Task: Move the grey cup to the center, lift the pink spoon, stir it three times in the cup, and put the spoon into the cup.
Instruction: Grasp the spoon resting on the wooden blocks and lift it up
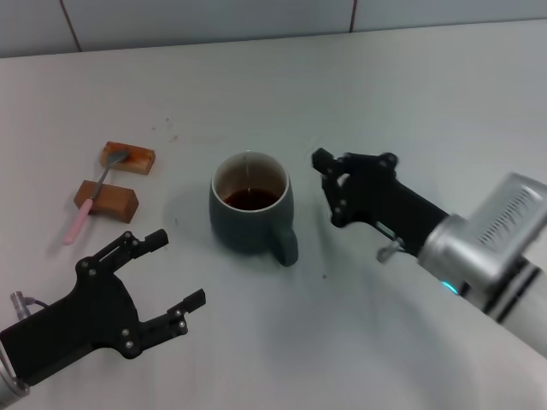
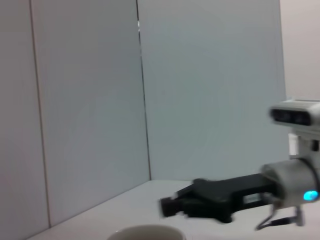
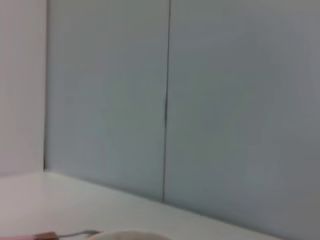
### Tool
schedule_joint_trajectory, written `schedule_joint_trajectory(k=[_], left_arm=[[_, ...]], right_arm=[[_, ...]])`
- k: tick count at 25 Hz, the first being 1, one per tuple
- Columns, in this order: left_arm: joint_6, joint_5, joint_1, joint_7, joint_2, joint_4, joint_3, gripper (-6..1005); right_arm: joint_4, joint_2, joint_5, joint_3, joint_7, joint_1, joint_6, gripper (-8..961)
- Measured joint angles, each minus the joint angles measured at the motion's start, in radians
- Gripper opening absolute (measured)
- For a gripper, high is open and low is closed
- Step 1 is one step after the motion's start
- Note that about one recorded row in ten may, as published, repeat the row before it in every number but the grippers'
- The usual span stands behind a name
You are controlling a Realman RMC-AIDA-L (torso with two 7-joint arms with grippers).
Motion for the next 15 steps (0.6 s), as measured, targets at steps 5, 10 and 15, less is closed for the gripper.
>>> schedule_joint_trajectory(k=[5,10,15], left_arm=[[0.000,0.000,0.001,0.008,0.001,-0.014,-0.021,840],[0.001,0.000,0.000,0.018,0.001,-0.045,-0.074,840],[0.016,0.000,0.001,0.025,0.000,-0.098,-0.152,840]], right_arm=[[-0.061,-0.005,-0.101,-0.051,-0.001,-0.148,-0.270,56],[-0.065,-0.005,-0.170,-0.051,-0.022,-0.277,-0.408,61],[-0.063,-0.003,-0.221,-0.066,-0.107,-0.293,-0.413,251]])
